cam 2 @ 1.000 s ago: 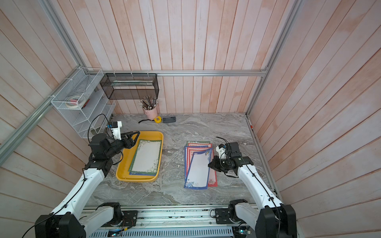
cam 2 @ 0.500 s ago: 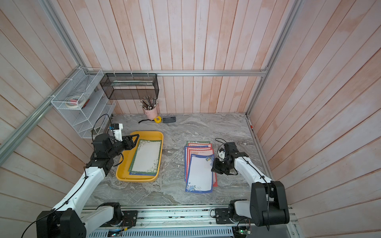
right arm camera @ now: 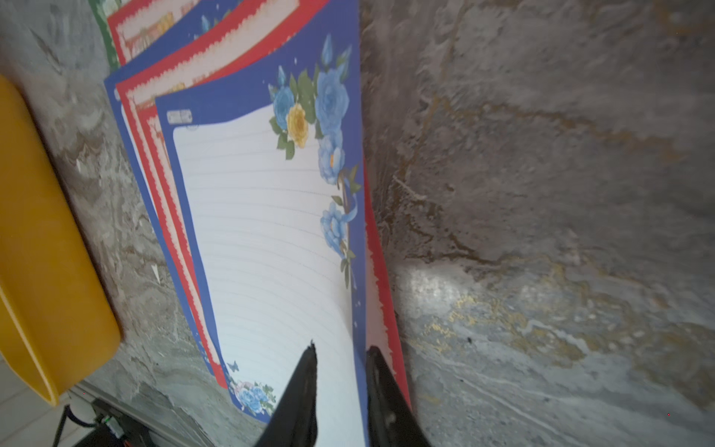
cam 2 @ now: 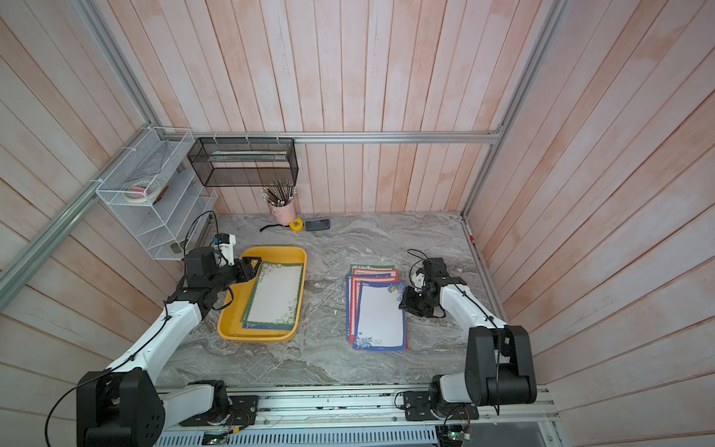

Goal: Take out the stationery paper from the storage box
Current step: Place the stationery paper at the center of the board, then pick up the stationery paper from the storage box.

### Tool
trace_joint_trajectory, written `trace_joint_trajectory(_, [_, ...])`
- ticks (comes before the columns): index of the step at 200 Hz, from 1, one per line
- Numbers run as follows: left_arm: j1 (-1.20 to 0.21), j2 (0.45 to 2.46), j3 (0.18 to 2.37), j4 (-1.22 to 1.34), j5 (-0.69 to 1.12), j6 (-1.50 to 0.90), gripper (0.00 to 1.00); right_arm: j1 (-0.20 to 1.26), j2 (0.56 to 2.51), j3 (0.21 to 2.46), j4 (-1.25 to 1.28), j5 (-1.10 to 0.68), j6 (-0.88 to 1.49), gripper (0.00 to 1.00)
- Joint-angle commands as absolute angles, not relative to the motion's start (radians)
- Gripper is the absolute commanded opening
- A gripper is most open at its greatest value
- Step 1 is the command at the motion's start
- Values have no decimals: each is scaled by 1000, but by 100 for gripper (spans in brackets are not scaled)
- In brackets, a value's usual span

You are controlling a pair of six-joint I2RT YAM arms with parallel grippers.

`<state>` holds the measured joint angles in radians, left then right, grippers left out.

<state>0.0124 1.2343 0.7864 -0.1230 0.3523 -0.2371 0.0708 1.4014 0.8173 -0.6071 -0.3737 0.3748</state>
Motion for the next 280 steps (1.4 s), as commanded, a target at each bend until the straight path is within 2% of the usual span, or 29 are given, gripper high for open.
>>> trace_joint_trajectory(1, [3, 1279, 835, -211, 299, -194, 60, 65, 1384, 870, -622, -282, 377, 46])
trace_joint_trajectory(19, [-3, 1325, 855, -252, 285, -185, 60, 64, 1359, 913, -647, -233, 383, 56])
trace_joint_trajectory(58, [-6, 1393, 880, -300, 268, -174, 60, 95, 1331, 1029, -703, -187, 402, 57])
trace_joint_trajectory(73, [-8, 1419, 888, -318, 260, -171, 60, 185, 1344, 1083, -708, -160, 423, 57])
trace_joint_trajectory(116, [-15, 1504, 926, -396, 217, -158, 60, 579, 1500, 1224, -533, -193, 537, 56])
trace_joint_trajectory(146, [-23, 1541, 931, -418, 209, -153, 60, 722, 1631, 1258, -303, -288, 642, 54])
trace_joint_trajectory(187, [-30, 1574, 938, -447, 149, -143, 60, 783, 1748, 1250, -85, -360, 762, 50])
trace_joint_trajectory(280, [-34, 1638, 964, -494, 133, -145, 60, 795, 1852, 1277, -4, -423, 808, 48])
